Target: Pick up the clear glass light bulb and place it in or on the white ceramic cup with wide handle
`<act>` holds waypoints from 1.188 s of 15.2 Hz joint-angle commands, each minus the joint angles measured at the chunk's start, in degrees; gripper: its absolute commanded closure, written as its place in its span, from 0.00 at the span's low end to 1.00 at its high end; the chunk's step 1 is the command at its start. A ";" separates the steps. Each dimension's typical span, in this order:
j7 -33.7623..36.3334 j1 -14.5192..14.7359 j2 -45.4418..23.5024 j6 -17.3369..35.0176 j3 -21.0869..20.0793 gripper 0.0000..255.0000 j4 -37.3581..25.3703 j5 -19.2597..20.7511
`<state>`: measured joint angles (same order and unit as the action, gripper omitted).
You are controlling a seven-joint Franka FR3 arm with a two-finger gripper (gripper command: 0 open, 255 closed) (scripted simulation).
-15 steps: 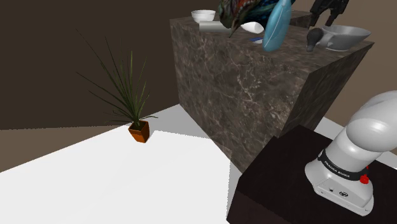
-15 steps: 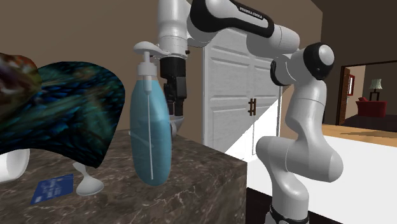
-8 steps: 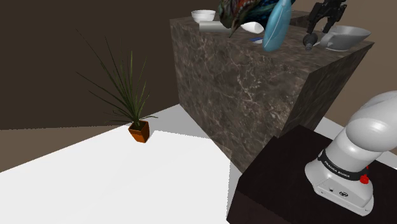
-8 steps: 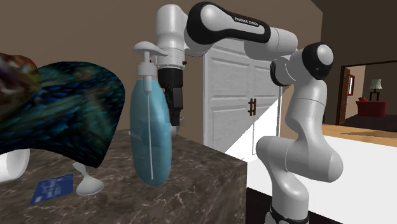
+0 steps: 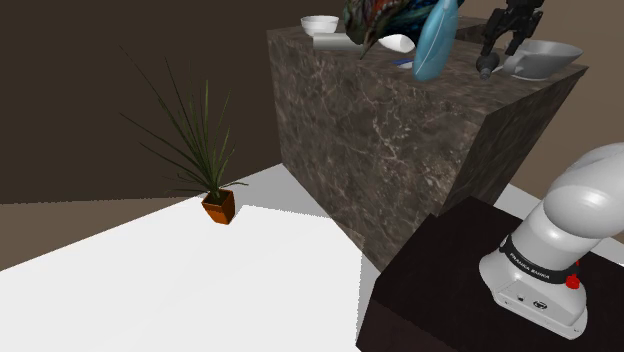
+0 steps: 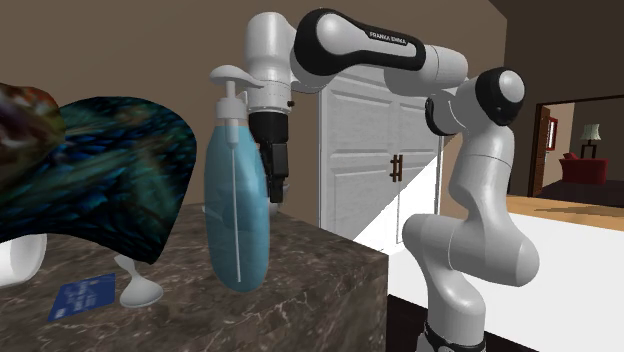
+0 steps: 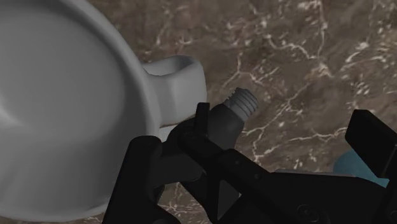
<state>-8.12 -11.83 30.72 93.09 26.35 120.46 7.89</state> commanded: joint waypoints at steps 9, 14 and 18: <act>-0.01 -0.01 -0.01 0.00 0.02 1.00 0.03 0.01; 2.20 0.00 -9.26 -1.38 0.13 0.00 -7.41 2.40; 3.96 -0.29 -18.09 -2.70 0.69 0.00 -14.36 4.58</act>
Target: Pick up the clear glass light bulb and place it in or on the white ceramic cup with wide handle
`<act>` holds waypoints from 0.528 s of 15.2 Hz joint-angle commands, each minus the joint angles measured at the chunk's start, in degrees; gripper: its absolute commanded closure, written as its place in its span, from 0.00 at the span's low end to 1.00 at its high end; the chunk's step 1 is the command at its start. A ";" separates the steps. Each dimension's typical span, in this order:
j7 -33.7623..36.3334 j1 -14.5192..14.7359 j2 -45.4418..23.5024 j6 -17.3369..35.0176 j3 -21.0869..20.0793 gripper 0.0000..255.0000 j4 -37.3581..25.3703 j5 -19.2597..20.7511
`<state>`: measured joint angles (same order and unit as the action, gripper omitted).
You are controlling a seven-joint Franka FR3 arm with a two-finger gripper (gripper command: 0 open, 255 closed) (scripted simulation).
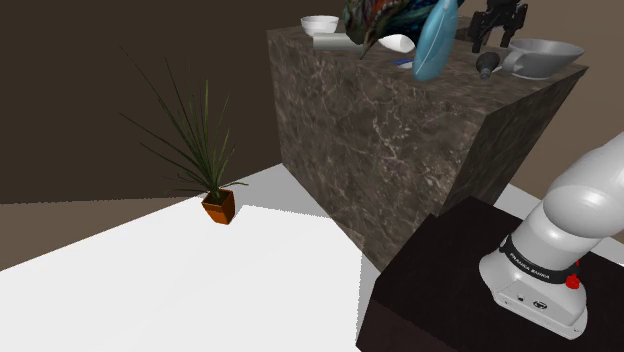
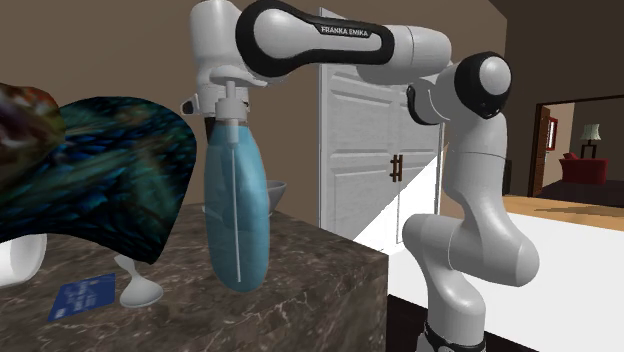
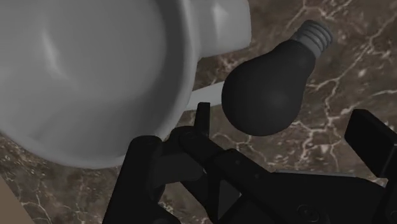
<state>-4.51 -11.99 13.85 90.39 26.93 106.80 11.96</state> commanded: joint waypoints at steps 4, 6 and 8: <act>0.66 -0.39 -0.53 3.03 0.32 0.00 2.97 0.92; 0.78 -0.55 -0.27 4.54 0.42 0.00 4.72 1.10; 0.81 -0.64 -0.21 4.98 0.42 0.00 5.21 1.14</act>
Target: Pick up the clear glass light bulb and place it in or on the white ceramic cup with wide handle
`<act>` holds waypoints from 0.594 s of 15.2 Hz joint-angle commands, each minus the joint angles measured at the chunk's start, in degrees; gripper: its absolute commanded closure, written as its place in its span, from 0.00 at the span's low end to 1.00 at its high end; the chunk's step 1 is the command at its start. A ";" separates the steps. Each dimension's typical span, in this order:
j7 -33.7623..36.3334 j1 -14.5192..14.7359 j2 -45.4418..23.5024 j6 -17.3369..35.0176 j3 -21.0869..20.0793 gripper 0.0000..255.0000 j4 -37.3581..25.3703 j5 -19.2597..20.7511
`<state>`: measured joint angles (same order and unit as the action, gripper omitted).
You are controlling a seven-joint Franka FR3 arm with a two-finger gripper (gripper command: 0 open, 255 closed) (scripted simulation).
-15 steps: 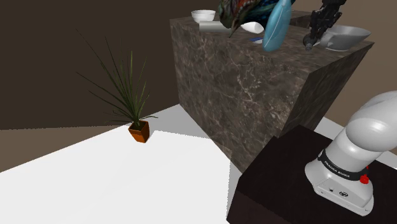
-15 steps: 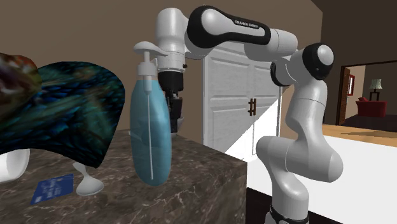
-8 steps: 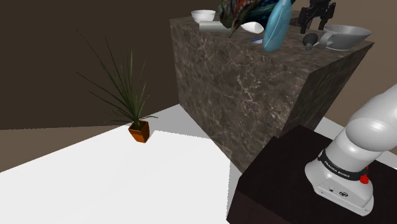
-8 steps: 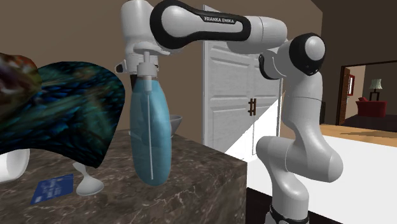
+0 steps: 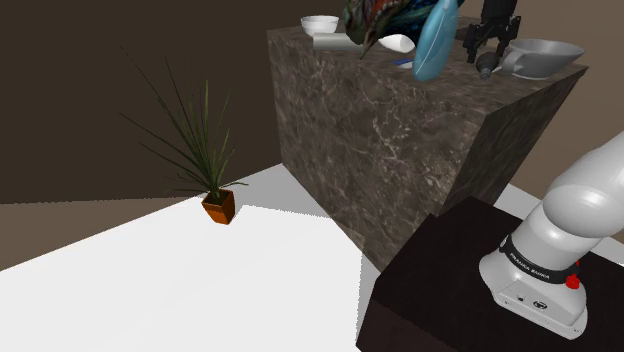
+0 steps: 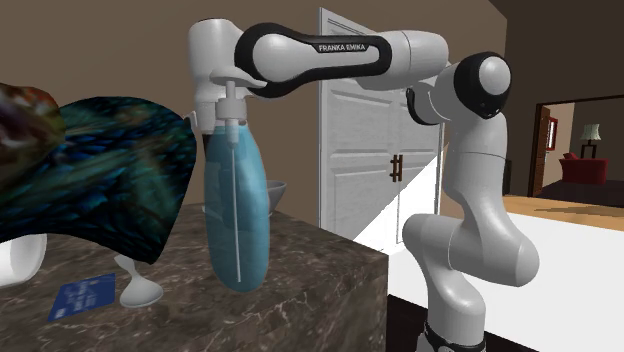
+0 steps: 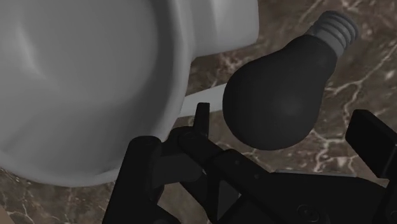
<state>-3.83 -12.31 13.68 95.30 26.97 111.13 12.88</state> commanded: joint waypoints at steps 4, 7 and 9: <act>0.11 -0.43 -0.07 0.08 0.28 0.00 0.88 0.19; 0.10 -0.50 -0.07 0.08 0.22 0.00 0.88 0.18; 0.25 -0.41 -0.22 -0.05 0.11 1.00 0.64 0.08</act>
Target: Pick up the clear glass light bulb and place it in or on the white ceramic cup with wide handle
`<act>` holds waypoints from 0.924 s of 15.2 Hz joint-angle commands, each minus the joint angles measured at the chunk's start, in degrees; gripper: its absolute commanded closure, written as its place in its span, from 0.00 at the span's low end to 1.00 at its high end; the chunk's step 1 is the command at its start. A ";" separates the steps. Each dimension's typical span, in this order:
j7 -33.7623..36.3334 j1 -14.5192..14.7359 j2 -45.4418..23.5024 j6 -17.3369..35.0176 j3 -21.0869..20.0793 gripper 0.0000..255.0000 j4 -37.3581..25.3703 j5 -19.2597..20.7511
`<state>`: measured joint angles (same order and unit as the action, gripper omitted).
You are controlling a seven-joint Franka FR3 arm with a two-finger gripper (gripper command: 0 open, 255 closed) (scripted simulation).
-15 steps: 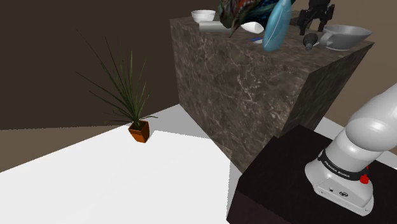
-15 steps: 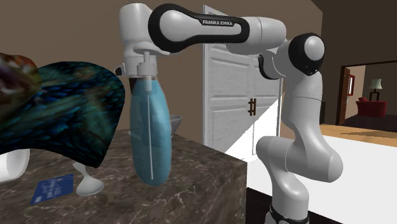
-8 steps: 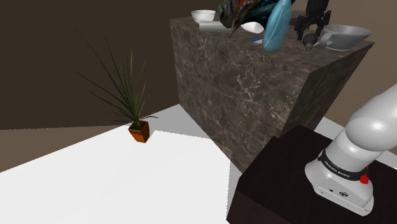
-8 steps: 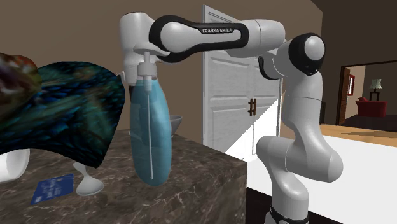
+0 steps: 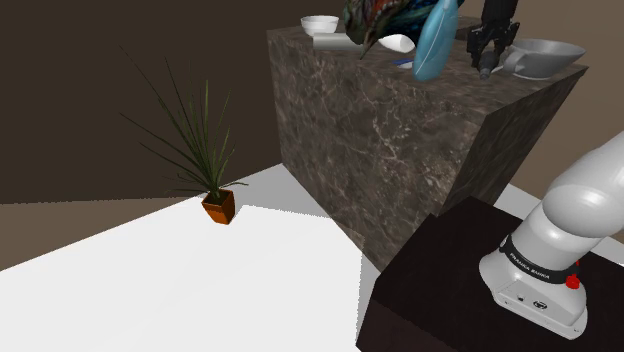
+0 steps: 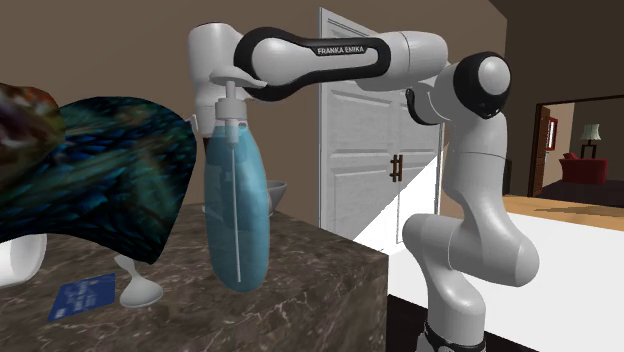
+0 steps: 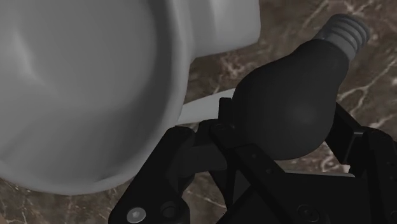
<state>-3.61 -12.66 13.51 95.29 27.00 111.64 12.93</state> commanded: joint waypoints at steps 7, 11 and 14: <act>0.03 -0.05 -0.11 -0.09 0.07 1.00 0.03 0.00; -0.45 -0.09 -0.07 -2.18 0.03 1.00 -2.08 -0.04; -0.82 0.00 -0.37 -4.46 -0.08 1.00 -4.66 -0.23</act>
<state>-4.19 -12.65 13.27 91.64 26.89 107.92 12.76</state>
